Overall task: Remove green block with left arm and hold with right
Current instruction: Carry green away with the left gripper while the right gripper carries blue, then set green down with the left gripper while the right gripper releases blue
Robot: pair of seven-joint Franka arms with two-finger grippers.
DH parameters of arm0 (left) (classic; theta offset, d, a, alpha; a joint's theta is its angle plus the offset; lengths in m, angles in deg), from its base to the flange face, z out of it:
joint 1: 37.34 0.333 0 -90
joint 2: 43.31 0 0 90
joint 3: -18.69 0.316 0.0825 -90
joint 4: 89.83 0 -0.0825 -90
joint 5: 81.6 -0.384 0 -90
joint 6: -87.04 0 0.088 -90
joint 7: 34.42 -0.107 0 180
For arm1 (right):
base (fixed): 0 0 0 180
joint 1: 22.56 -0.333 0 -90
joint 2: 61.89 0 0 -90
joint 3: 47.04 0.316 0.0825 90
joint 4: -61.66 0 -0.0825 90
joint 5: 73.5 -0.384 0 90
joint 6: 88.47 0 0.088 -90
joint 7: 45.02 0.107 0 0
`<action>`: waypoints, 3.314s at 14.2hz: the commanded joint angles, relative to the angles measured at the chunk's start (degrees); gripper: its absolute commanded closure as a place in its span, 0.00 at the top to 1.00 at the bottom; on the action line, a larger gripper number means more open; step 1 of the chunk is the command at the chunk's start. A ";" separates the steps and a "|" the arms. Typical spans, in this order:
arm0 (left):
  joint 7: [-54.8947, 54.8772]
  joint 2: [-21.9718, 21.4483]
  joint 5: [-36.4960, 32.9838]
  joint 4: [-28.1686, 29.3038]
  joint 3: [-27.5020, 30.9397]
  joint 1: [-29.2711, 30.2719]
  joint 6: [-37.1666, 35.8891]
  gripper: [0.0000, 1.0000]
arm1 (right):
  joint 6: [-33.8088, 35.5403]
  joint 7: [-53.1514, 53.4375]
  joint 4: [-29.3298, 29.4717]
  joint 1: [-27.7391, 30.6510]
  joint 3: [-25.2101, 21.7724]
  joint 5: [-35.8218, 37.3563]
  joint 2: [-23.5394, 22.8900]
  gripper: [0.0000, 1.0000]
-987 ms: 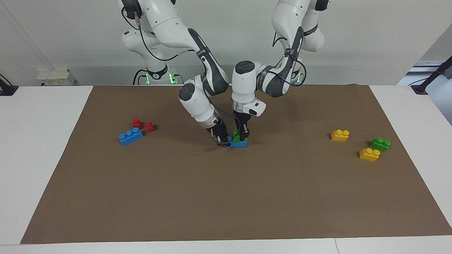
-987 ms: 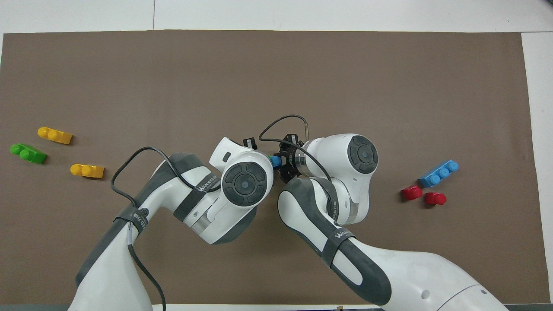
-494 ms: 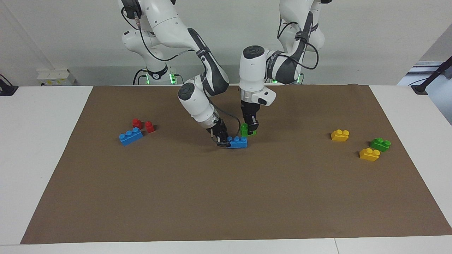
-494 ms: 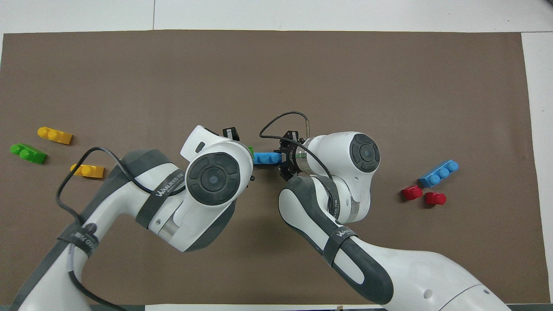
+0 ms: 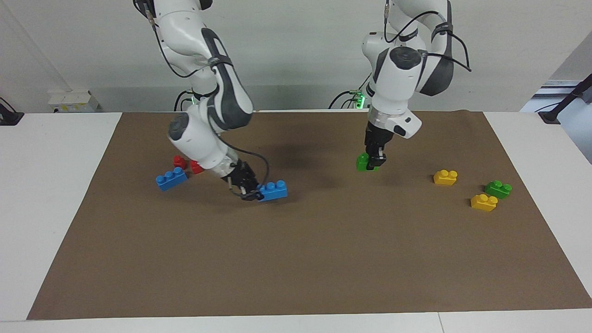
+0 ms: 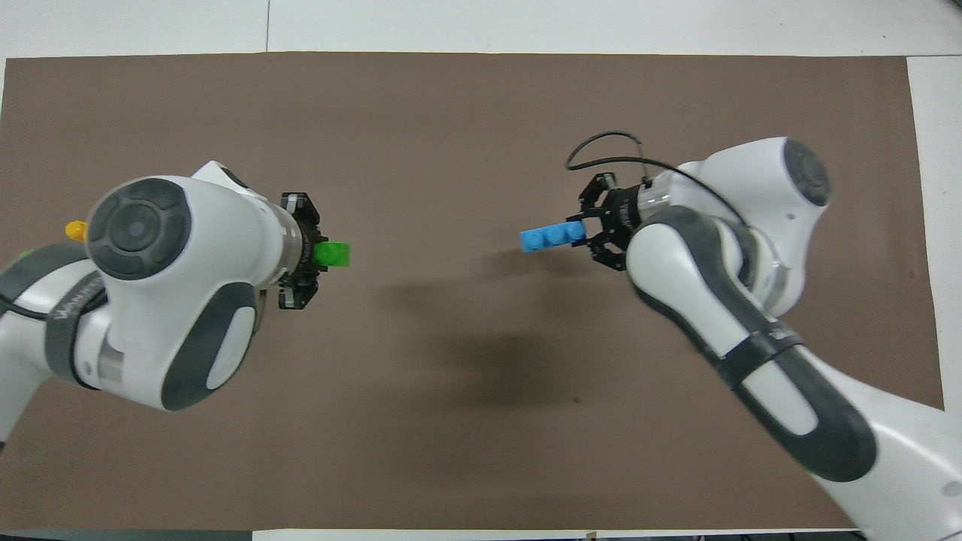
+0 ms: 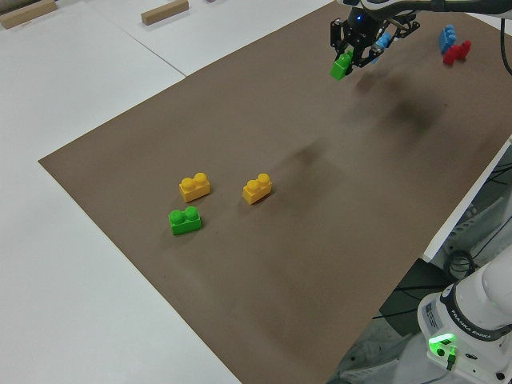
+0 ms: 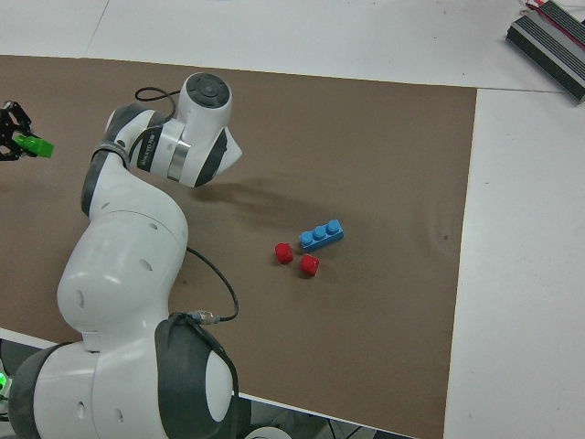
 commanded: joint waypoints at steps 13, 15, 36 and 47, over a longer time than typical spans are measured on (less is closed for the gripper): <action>-47.74 13.74 3.26 -3.28 -0.23 21.02 9.08 0.00 | 3.95 -15.54 -6.91 18.24 1.02 3.87 -1.93 0.00; -48.90 18.12 2.57 -5.90 -0.15 21.20 9.71 0.00 | 2.28 -15.89 -8.13 18.15 1.02 3.96 -1.75 0.14; -58.19 16.84 -2.35 -11.53 -0.23 22.25 6.32 1.00 | 33.98 -62.98 16.18 14.99 1.81 30.75 16.62 1.00; -93.61 0.67 -1.92 -17.43 -0.85 21.20 -23.13 1.00 | 37.34 -65.81 19.10 15.07 1.98 31.56 15.21 1.00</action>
